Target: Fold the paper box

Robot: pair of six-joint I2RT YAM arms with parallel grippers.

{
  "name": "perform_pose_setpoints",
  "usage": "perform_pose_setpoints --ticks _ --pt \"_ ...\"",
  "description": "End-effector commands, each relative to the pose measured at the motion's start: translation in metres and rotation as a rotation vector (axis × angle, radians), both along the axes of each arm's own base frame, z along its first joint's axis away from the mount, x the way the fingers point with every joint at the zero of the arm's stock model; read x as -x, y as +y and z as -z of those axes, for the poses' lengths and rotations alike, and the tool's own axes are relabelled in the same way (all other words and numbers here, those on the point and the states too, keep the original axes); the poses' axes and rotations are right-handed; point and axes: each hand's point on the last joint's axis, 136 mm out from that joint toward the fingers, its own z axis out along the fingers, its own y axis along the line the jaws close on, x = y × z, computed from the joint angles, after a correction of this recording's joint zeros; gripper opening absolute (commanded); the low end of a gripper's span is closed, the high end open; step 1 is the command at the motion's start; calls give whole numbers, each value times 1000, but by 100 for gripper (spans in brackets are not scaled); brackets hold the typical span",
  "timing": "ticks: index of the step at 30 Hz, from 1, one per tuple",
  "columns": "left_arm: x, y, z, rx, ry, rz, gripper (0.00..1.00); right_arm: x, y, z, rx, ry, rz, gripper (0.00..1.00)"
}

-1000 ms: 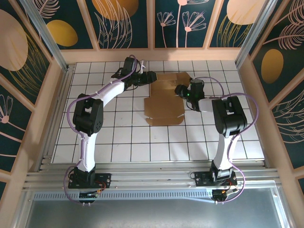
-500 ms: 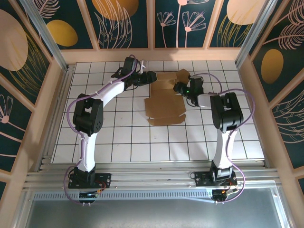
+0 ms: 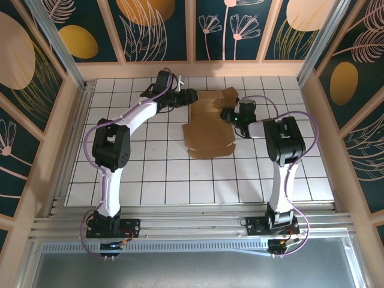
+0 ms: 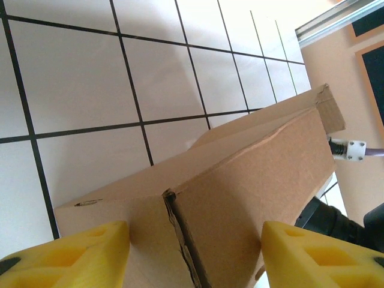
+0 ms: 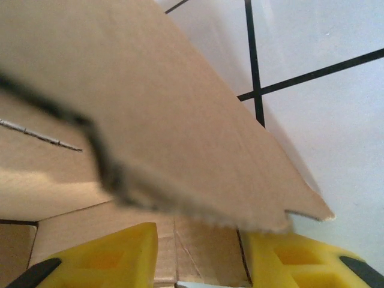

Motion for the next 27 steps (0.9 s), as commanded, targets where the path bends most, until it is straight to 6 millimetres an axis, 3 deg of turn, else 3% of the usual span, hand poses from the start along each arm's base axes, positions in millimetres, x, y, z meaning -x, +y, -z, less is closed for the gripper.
perform_pose_setpoints --ticks 1,12,27 --pt "0 -6 -1 3 14 1 59 4 21 -25 -11 -108 -84 40" --pt "3 -4 9 -2 35 -2 59 13 39 -46 7 -229 -150 43" --pt "-5 -2 29 -10 94 -60 57 19 71 -38 -66 -175 -260 47"
